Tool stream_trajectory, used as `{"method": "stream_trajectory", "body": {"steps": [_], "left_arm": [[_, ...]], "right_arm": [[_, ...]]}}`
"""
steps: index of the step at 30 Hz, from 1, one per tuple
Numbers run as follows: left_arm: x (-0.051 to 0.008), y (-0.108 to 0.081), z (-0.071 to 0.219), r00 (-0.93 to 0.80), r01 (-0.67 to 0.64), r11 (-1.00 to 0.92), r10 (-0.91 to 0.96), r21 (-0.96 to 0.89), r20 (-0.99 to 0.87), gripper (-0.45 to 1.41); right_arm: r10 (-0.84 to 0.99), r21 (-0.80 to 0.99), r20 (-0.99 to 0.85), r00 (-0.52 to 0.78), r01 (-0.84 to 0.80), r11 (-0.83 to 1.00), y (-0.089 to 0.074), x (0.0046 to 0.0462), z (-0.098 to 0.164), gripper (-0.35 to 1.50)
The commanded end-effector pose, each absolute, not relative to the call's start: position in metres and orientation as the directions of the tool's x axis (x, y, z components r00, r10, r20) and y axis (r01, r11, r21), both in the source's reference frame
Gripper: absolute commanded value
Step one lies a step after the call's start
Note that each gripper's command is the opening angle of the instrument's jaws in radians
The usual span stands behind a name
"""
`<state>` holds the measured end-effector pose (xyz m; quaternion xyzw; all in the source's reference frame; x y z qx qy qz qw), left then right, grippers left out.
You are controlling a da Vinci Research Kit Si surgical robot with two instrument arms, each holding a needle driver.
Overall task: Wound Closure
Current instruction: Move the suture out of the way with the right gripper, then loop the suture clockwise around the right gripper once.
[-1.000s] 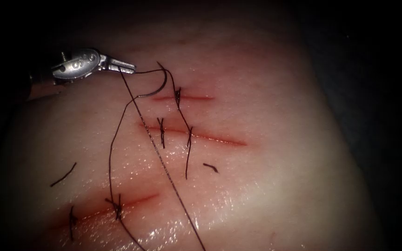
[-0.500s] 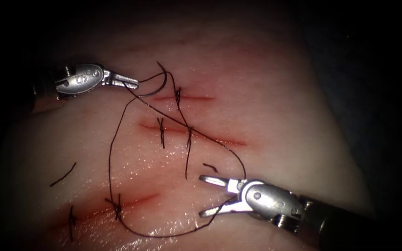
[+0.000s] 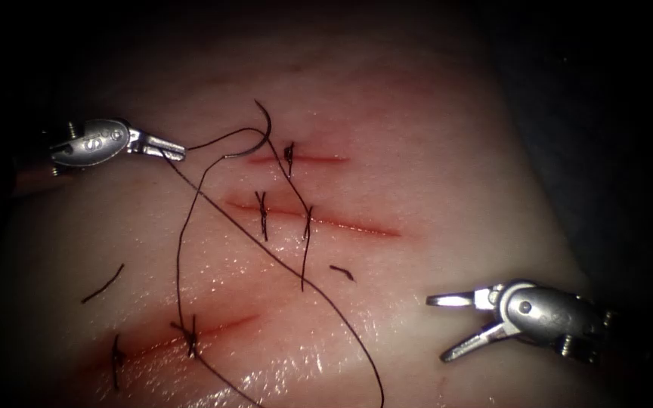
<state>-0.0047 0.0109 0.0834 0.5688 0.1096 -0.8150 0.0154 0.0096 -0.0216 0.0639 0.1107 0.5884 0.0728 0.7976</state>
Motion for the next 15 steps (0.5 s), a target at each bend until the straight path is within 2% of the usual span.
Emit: {"method": "stream_trajectory", "body": {"steps": [1,7,10,15], "left_arm": [[-0.0049,0.0113,0.0837,-0.351,0.156,-0.975,0.096,-0.159,-0.932,-0.45],[-0.0044,0.0100,0.0821,-0.315,0.228,-0.958,0.095,-0.173,-0.944,-0.45],[-0.0055,0.0094,0.0812,-0.269,0.250,-0.952,0.105,-0.175,-0.957,-0.45],[-0.0081,0.0073,0.0800,-0.215,0.264,-0.943,0.149,-0.204,-0.965,-0.45]], "right_arm": [[0.236,0.246,-0.915,0.326,-0.012,0.969,-0.0205,0.0086,0.0646,1.48],[0.303,0.265,-0.895,0.327,-0.156,0.952,-0.0186,0.0066,0.0663,1.48],[0.403,0.342,-0.859,0.317,-0.231,0.911,-0.0177,0.0081,0.0681,1.48],[0.468,0.396,-0.833,0.295,-0.273,0.877,-0.0164,0.0122,0.0716,1.48]]}}
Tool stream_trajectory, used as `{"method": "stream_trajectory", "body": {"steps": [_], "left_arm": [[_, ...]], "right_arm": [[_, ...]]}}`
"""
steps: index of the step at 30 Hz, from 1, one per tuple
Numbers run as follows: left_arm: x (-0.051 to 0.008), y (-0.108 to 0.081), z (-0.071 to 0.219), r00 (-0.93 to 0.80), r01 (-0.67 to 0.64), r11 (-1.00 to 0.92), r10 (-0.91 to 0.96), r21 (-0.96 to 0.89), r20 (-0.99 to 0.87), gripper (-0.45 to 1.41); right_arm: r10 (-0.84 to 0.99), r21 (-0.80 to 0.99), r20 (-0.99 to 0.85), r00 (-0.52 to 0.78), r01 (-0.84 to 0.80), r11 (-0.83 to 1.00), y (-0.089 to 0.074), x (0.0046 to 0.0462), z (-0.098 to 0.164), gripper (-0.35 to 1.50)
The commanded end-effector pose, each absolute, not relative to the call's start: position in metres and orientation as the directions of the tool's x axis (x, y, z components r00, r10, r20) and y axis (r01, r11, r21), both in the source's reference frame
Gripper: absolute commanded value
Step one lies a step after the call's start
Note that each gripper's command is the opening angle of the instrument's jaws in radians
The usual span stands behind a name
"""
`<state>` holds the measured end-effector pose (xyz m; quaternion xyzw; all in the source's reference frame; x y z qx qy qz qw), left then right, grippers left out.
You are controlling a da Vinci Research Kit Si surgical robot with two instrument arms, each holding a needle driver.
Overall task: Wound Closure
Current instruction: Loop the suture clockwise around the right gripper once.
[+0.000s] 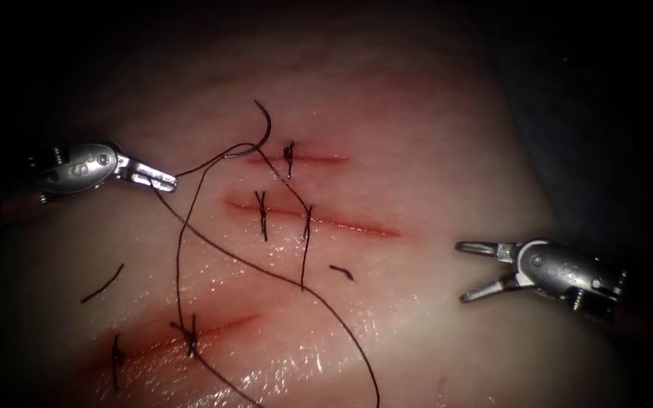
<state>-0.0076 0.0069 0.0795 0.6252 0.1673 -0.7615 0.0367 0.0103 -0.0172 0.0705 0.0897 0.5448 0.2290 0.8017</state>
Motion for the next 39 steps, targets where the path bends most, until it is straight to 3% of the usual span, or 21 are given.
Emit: {"method": "stream_trajectory", "body": {"steps": [1,8,9,10,11,12,13,22,27,39], "left_arm": [[-0.0085,0.007,0.080,-0.211,0.263,-0.941,0.162,-0.215,-0.964,-0.45],[-0.0112,0.002,0.080,-0.178,0.264,-0.943,0.158,-0.202,-0.971,-0.45],[-0.0116,0.002,0.080,-0.172,0.256,-0.947,0.154,-0.195,-0.973,-0.45],[-0.0120,0.001,0.080,-0.168,0.250,-0.949,0.152,-0.191,-0.974,-0.45],[-0.0124,0.001,0.080,-0.164,0.243,-0.952,0.150,-0.187,-0.975,-0.45],[-0.0129,0.001,0.079,-0.157,0.227,-0.955,0.155,-0.188,-0.975,-0.45],[-0.0133,0.001,0.079,-0.146,0.215,-0.961,0.144,-0.173,-0.979,-0.45],[-0.0169,0.000,0.078,-0.039,0.086,-0.989,0.120,-0.123,-0.992,-0.45],[-0.0188,-0.001,0.078,-0.016,0.085,-0.990,0.112,-0.113,-0.994,-0.45],[-0.0200,-0.003,0.077,0.053,0.140,-0.979,0.160,-0.151,-0.986,-0.45]], "right_arm": [[0.475,0.399,-0.829,0.294,-0.283,0.872,-0.016,0.0129,0.072,1.48],[0.504,0.447,-0.828,0.247,-0.252,0.858,-0.014,0.0181,0.076,1.30],[0.501,0.452,-0.833,0.236,-0.233,0.861,-0.014,0.0191,0.076,1.18],[0.508,0.464,-0.831,0.226,-0.222,0.858,-0.014,0.0198,0.076,0.99],[0.523,0.485,-0.824,0.216,-0.209,0.849,-0.014,0.0205,0.076,0.61],[0.546,0.515,-0.812,0.204,-0.189,0.836,-0.014,0.0214,0.077,-0.08],[0.547,0.520,-0.812,0.203,-0.175,0.836,-0.014,0.0220,0.077,-0.35],[0.517,0.511,-0.827,0.221,-0.091,0.855,-0.013,0.0272,0.081,-0.35],[0.508,0.501,-0.835,0.210,-0.092,0.861,-0.012,0.0291,0.083,-0.35],[0.592,0.594,-0.804,-0.055,-0.084,0.800,-0.010,0.0329,0.087,-0.35]]}}
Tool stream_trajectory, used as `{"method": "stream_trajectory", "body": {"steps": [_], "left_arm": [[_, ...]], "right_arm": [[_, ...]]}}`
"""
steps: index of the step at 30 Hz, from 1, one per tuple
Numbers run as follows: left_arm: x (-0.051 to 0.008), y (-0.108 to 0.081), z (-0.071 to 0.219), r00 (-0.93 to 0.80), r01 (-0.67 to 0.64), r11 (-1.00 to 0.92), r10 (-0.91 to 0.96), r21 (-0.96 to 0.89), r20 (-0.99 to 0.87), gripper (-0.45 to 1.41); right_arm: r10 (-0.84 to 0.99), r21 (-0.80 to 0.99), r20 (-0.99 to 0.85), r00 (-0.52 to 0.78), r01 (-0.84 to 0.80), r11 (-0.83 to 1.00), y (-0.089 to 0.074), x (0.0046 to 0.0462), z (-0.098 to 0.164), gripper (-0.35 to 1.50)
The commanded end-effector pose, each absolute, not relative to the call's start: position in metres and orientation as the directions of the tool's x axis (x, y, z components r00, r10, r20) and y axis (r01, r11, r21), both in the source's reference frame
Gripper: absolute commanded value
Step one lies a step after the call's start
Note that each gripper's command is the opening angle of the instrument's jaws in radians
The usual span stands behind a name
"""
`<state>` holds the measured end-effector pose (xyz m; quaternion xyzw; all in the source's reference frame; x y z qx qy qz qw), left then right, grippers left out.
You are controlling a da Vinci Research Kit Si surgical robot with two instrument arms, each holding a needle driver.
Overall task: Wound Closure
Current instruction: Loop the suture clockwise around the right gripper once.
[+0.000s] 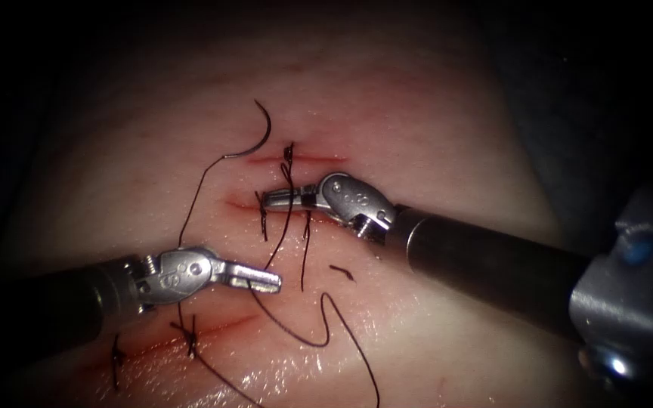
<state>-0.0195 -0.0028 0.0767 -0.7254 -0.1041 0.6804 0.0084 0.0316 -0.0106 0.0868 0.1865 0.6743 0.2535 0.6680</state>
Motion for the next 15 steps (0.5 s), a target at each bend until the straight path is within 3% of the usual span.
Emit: {"method": "stream_trajectory", "body": {"steps": [1,8,15], "left_arm": [[-0.0200,-0.0025,0.0776,0.056,0.140,-0.977,0.171,-0.162,-0.984,-0.45],[-0.0197,-0.0013,0.0806,0.076,0.127,-0.955,0.280,-0.269,-0.957,-0.45],[-0.0184,0.0006,0.0845,0.076,0.108,-0.934,0.350,-0.341,-0.934,-0.45]], "right_arm": [[0.603,0.608,-0.793,-0.084,-0.080,0.790,-0.0097,0.0331,0.0871,-0.35],[0.668,0.685,-0.698,-0.259,0.030,0.728,-0.0088,0.0339,0.0867,-0.35],[0.723,0.720,-0.600,-0.344,0.161,0.675,-0.0090,0.0338,0.0859,-0.35]]}}
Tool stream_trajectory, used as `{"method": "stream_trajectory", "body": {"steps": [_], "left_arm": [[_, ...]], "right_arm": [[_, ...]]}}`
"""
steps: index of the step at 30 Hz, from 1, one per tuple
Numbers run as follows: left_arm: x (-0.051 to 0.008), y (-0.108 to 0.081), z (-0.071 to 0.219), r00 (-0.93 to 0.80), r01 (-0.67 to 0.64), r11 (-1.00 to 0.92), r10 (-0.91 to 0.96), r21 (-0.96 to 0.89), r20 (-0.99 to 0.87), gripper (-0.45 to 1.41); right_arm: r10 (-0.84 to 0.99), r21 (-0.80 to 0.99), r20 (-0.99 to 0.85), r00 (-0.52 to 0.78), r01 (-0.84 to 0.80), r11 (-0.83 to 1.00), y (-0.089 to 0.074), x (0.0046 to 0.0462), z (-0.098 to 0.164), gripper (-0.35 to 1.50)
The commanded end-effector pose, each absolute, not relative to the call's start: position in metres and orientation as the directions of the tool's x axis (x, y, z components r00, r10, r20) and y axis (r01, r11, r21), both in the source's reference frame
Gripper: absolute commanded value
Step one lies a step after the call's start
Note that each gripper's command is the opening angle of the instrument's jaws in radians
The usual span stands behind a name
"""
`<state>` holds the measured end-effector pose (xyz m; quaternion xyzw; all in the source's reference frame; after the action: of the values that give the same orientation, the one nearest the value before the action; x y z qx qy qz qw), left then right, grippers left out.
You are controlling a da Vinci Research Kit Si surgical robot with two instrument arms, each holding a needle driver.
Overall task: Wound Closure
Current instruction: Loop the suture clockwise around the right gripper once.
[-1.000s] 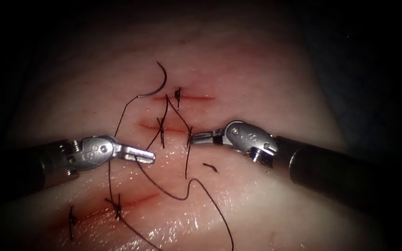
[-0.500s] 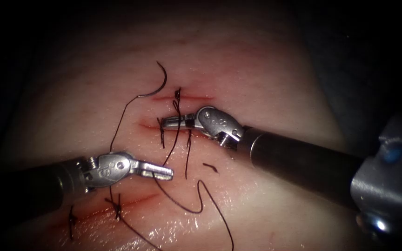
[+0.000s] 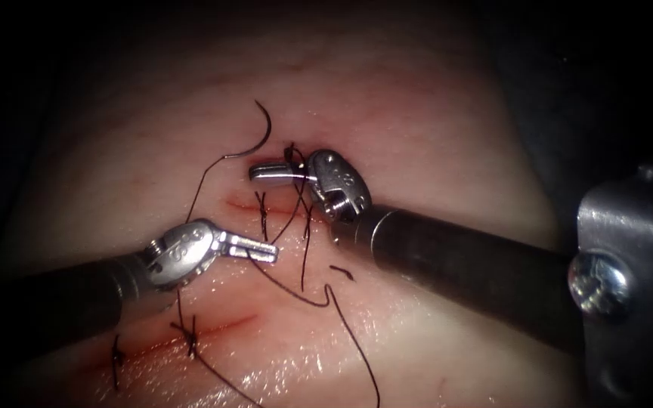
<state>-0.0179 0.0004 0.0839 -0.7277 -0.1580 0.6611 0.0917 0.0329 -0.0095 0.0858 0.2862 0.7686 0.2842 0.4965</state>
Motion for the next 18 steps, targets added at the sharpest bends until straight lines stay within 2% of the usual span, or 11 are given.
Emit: {"method": "stream_trajectory", "body": {"steps": [1,12,18], "left_arm": [[-0.0182,0.0009,0.0850,0.076,0.106,-0.930,0.360,-0.352,-0.930,-0.45],[-0.0164,0.0033,0.0921,0.041,0.074,-0.914,0.403,-0.400,-0.914,-0.45],[-0.0162,0.0038,0.0943,0.039,0.074,-0.906,0.420,-0.416,-0.907,-0.45]], "right_arm": [[0.731,0.728,-0.592,-0.341,0.165,0.666,-0.0091,0.0337,0.0858,-0.35],[0.772,0.770,-0.540,-0.334,0.173,0.614,-0.0089,0.0322,0.0840,-0.35],[0.773,0.737,-0.589,-0.233,0.237,0.633,-0.0097,0.0320,0.0840,-0.35]]}}
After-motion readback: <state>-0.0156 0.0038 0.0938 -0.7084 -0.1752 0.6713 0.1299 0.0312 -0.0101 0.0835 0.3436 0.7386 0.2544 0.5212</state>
